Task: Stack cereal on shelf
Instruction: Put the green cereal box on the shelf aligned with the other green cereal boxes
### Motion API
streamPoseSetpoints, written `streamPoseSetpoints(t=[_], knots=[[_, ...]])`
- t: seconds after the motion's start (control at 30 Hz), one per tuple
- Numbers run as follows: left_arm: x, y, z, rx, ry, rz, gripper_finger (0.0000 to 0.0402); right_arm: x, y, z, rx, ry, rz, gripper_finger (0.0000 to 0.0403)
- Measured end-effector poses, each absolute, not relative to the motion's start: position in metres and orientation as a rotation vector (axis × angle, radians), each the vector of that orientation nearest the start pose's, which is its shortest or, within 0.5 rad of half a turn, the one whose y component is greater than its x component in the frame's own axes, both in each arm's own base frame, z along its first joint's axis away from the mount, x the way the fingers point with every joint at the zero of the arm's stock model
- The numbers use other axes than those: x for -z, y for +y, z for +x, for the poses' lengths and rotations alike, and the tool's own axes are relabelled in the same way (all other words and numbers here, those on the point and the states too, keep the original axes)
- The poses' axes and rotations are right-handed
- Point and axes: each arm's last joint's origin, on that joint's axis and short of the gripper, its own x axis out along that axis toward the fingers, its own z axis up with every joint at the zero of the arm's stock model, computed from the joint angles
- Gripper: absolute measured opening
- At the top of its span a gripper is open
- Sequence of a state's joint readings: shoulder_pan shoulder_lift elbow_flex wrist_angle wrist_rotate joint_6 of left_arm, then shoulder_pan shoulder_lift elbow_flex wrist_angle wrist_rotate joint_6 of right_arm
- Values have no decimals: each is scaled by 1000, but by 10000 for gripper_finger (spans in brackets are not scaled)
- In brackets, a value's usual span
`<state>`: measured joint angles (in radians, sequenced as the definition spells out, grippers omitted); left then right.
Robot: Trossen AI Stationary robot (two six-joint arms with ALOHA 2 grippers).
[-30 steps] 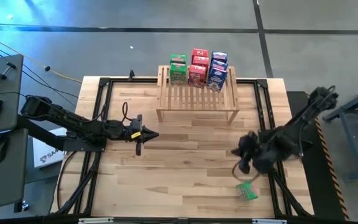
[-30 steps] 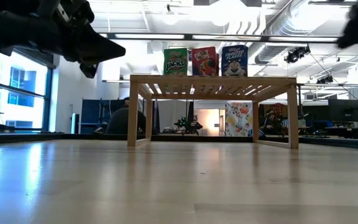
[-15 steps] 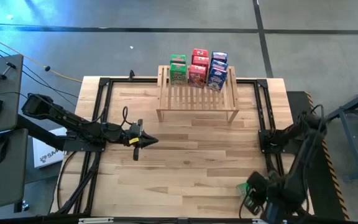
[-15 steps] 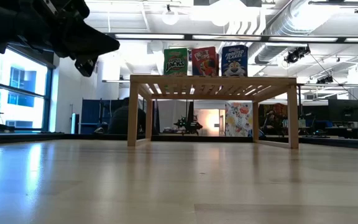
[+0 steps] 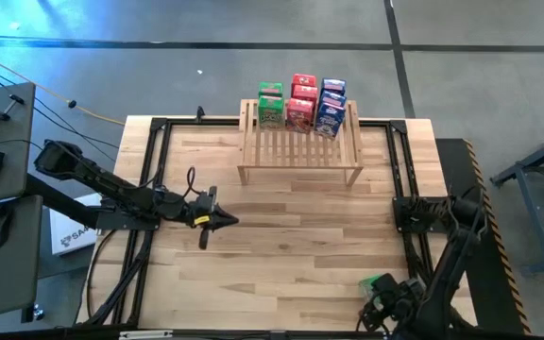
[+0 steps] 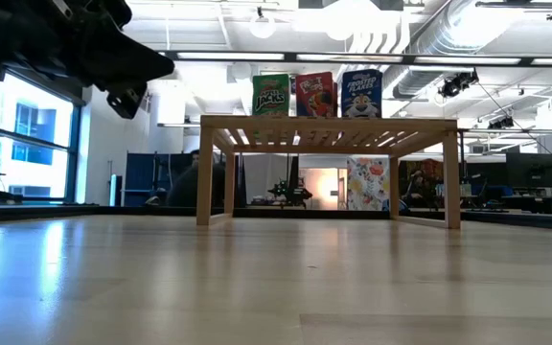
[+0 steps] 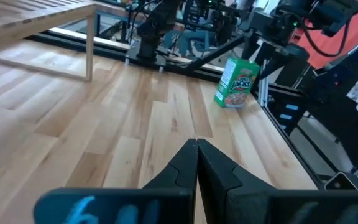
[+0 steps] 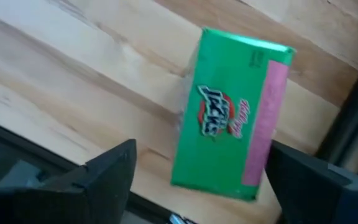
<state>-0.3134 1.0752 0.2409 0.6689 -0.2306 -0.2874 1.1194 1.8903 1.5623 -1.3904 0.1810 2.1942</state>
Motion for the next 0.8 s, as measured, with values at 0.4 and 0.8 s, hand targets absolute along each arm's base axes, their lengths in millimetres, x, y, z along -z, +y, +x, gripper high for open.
streamPoseSetpoints(t=[0.4,0.8], knots=[[-179,-60,189,49,164,-236,0,-219,307,163,935,1137,654,170],[-181,-62,188,18,151,-340,0,-246,291,205,690,1106,377,116]])
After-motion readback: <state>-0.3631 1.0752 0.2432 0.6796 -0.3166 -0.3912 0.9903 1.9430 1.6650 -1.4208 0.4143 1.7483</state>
